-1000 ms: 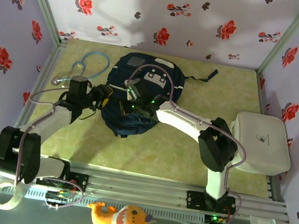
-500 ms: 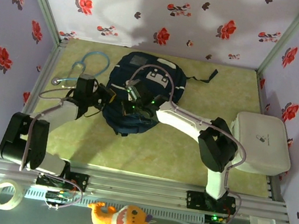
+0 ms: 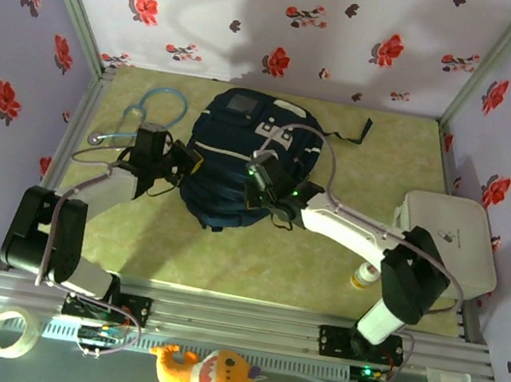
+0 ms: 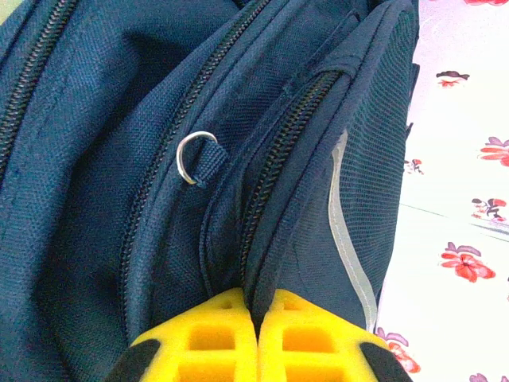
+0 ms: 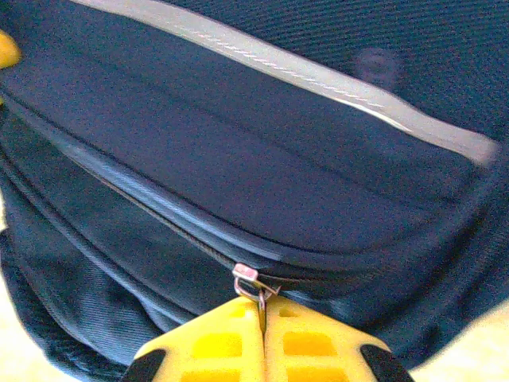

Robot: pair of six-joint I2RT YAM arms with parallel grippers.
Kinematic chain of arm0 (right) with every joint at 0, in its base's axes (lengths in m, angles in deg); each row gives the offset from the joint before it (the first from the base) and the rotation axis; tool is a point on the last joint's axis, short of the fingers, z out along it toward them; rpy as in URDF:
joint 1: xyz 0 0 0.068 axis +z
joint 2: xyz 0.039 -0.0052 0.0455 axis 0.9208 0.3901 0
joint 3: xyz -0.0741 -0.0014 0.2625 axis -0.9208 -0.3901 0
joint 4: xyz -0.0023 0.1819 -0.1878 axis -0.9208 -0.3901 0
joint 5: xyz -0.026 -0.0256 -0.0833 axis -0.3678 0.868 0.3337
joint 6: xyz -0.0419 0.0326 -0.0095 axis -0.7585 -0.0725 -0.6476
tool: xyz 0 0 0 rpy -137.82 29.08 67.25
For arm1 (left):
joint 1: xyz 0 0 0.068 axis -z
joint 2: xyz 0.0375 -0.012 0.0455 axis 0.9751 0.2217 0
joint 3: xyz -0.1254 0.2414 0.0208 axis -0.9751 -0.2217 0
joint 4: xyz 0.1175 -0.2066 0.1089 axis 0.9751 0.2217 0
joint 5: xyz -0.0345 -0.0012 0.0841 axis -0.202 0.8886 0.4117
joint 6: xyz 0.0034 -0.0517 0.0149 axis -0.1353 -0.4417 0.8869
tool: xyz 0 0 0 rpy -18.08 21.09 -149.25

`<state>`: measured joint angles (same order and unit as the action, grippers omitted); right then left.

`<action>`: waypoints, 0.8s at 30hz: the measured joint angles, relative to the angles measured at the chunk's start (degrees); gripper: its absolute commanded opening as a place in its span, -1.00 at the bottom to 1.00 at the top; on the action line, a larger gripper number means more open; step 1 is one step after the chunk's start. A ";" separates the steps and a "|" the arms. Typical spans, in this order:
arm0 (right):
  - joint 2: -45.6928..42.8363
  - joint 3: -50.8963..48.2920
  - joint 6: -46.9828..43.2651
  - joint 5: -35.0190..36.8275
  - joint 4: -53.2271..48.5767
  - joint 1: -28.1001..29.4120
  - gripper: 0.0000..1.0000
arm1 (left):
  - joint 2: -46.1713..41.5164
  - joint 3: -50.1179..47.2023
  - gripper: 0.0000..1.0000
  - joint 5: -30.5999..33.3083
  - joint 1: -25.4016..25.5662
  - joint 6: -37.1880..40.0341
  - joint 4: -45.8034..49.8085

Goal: Pack the student bag

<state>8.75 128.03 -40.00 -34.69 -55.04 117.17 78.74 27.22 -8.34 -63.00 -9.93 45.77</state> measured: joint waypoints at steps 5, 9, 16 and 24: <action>-2.34 -2.69 -1.38 -0.50 0.39 -2.82 -1.00 | 0.02 0.20 -1.00 -0.50 0.00 2.23 0.28; -2.40 -2.69 -3.85 -2.10 -0.15 -4.92 -1.00 | 0.02 0.66 -1.00 -1.03 -0.17 4.39 0.90; -2.27 -2.16 -6.16 -6.23 -1.09 -9.84 -1.00 | 0.07 0.79 -1.00 -3.30 -0.39 8.94 1.77; 2.14 5.09 -4.74 -7.91 -7.56 -13.42 -0.97 | 2.67 3.17 -1.00 -6.60 -0.50 14.29 4.24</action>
<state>10.89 133.12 -44.74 -42.60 -62.61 103.75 81.40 30.39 -14.94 -63.50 4.36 50.01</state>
